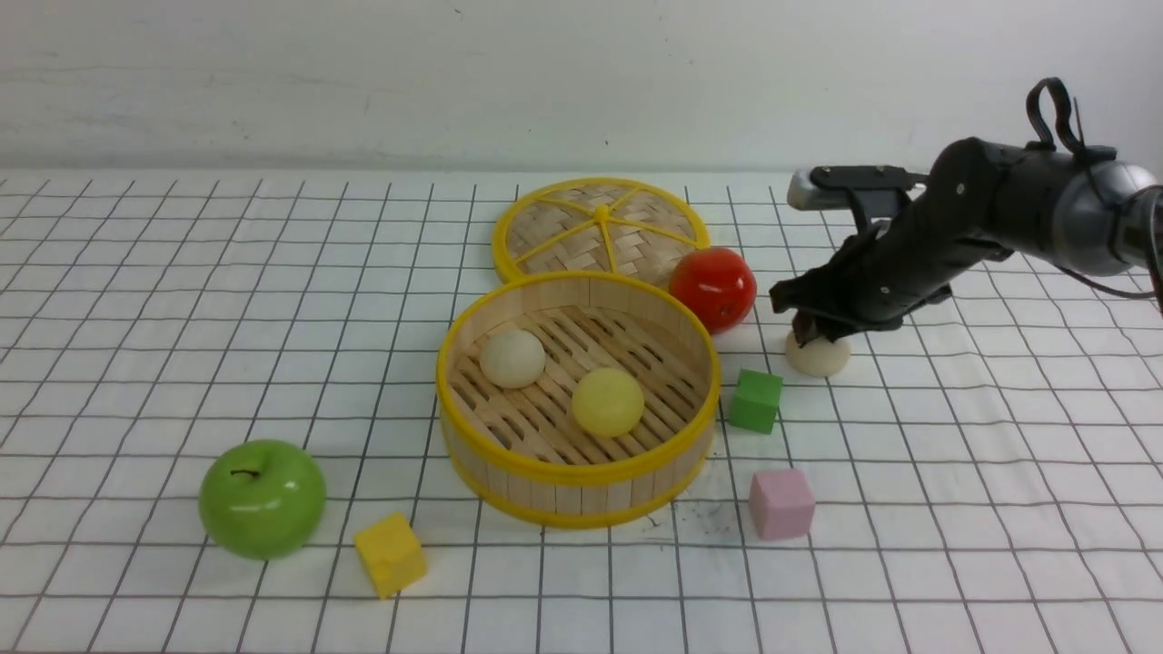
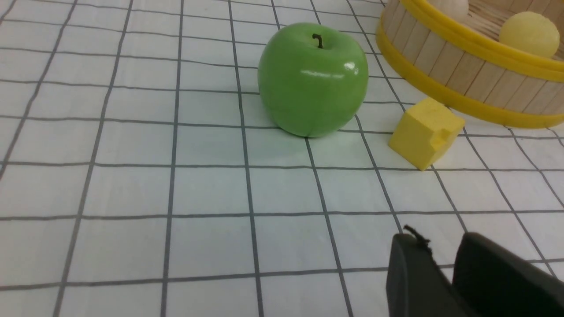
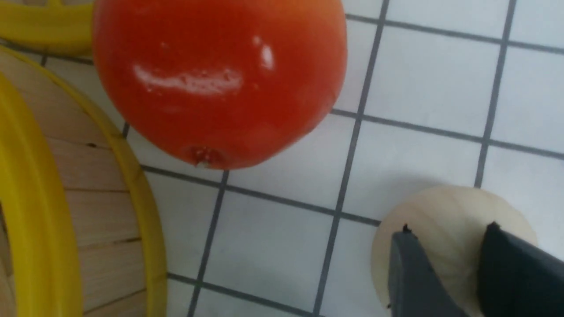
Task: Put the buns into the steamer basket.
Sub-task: Use the right arm to grab a steamed stuffed bun, then use the right arm to put the steamed stuffed bun into the steamer
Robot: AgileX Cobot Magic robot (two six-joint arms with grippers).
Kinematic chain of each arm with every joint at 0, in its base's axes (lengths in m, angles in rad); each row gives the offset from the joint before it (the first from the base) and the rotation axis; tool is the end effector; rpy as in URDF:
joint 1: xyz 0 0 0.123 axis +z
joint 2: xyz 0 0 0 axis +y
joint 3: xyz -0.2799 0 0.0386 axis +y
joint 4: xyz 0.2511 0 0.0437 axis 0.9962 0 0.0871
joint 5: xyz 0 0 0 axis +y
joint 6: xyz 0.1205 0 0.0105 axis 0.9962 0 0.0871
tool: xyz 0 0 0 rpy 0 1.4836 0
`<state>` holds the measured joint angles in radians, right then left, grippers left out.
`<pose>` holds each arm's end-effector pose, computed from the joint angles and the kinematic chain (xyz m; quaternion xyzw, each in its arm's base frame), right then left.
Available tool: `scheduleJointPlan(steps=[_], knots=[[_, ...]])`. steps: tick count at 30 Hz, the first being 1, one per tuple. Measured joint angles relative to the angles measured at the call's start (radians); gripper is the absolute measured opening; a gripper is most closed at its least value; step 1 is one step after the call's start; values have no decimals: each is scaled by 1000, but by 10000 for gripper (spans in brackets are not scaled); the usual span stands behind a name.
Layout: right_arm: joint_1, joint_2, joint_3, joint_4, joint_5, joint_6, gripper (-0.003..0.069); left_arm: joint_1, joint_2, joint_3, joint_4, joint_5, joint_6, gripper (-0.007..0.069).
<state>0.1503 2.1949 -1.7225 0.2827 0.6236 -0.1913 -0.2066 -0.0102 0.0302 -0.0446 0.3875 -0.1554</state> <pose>0.4952 0.0949 0.1525 -0.0759 0.9522 0.1051 0.2768 0.0842 -0.0197 0.1593 0.0089 0.8107 -0.1239 0.5722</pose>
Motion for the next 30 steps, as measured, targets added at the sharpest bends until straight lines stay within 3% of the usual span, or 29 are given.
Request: scheduleJointPlan(steps=[7, 15, 19, 23, 30], knots=[[0, 1, -5, 0, 38, 2, 8, 0, 0, 0, 0, 0, 0, 154], [0, -70, -5, 14, 90, 2, 3, 0, 0, 0, 0, 0, -1, 162], [6, -179, -5, 102, 91, 2, 2, 0, 0, 0, 0, 0, -1, 164], [76, -256, -5, 225, 62, -38, 2, 0, 0, 0, 0, 0, -1, 164], [195, -188, -5, 293, -17, -113, 3, 0, 0, 0, 0, 0, -1, 167]])
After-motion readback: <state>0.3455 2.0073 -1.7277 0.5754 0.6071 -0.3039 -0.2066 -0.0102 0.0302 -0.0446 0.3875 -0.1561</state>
